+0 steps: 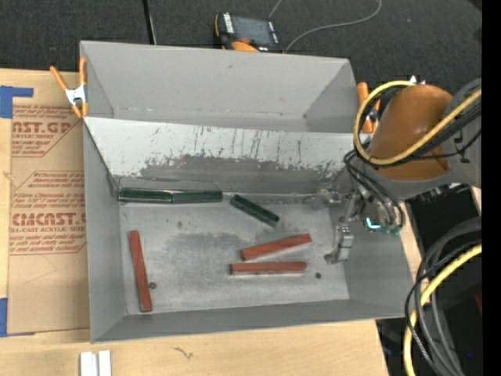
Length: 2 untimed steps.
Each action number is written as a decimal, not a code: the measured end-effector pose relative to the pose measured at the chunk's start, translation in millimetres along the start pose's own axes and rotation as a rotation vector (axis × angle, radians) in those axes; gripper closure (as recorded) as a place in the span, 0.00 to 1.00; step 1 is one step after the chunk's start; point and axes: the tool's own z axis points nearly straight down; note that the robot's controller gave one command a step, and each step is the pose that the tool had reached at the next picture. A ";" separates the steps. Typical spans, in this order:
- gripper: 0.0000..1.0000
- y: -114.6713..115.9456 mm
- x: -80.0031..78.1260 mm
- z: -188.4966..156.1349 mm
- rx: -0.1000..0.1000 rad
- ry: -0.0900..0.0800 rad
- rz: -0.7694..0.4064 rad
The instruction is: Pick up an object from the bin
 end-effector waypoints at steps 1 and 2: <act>0.00 67.9 21.1 86.0 -0.003 0.000 -0.143; 1.00 65.2 19.1 82.9 0.001 -0.006 -0.140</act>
Offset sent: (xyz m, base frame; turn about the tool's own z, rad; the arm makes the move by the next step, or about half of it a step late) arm -0.0194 0.0643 -0.0820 -0.1392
